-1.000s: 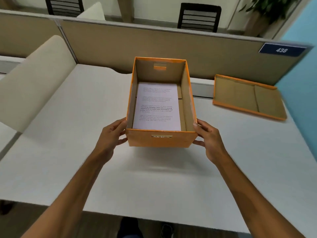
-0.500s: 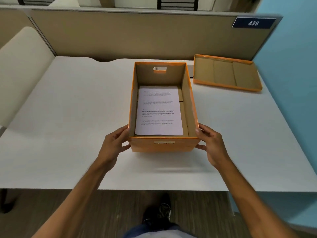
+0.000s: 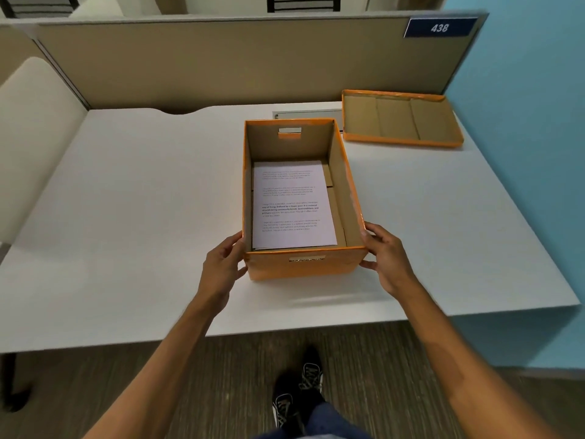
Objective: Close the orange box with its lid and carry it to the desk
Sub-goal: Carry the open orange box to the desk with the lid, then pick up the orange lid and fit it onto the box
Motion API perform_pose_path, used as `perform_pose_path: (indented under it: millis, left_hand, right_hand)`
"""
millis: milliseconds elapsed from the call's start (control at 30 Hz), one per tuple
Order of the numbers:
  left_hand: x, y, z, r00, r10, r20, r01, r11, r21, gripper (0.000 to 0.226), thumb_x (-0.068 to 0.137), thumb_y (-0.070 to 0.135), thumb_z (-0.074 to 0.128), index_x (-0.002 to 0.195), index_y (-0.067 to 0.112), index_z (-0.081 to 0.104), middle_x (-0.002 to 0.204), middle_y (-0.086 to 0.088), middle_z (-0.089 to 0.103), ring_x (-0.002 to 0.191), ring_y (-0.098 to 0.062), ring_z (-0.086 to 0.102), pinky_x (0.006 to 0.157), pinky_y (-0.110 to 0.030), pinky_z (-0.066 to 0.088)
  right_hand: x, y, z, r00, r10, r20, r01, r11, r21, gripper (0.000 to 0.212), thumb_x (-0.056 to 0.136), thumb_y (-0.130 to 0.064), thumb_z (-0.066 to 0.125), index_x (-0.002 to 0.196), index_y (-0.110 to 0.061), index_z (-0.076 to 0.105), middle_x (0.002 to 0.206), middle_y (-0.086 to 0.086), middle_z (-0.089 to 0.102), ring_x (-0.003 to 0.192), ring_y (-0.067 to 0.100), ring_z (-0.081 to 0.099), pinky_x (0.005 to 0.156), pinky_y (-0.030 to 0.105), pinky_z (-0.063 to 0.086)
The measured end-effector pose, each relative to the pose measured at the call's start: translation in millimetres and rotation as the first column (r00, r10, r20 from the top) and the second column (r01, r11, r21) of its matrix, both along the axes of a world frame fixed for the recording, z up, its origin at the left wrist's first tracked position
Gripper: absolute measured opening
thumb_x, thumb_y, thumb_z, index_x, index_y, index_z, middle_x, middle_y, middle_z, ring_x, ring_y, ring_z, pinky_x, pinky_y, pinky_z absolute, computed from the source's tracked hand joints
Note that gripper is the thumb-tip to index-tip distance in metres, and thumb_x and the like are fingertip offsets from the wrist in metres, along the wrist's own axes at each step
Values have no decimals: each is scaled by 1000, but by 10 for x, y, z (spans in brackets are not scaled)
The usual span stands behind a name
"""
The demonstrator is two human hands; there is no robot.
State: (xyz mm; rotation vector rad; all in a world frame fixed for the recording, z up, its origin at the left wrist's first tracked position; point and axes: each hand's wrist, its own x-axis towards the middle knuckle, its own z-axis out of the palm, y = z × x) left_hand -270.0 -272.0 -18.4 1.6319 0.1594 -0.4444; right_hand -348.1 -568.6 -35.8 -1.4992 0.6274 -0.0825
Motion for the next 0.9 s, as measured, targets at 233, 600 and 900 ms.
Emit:
perform_pose_path:
  millis: [233, 600, 900]
  left_hand:
    - [-23, 0, 6, 997, -16, 79, 2, 985, 170, 45, 100, 45, 47, 139, 24, 55, 130, 3, 64, 122, -26, 58, 102, -50, 49]
    - [78, -578, 487, 795, -252, 552, -63, 871, 487, 43, 96, 21, 57, 137, 10, 49, 142, -12, 52, 129, -26, 48, 98, -26, 35]
    - [508, -1757, 721, 698, -353, 623, 112, 913, 392, 39, 95, 19, 58, 133, 10, 53, 138, -9, 49, 116, -16, 53, 97, -33, 50]
  right_hand:
    - [-21, 28, 26, 999, 7, -32, -10, 996, -85, 35, 97, -42, 56, 130, -32, 60, 116, -5, 69, 107, 18, 64, 87, 46, 54]
    - [-63, -205, 216, 996, -86, -40, 70, 951, -302, 35, 93, -47, 59, 120, -26, 65, 117, -4, 68, 110, 18, 63, 98, 46, 52]
    - [386, -925, 457, 996, -88, 1, 82, 928, -362, 27, 92, -35, 64, 115, -21, 67, 105, -3, 71, 101, 15, 66, 91, 38, 55]
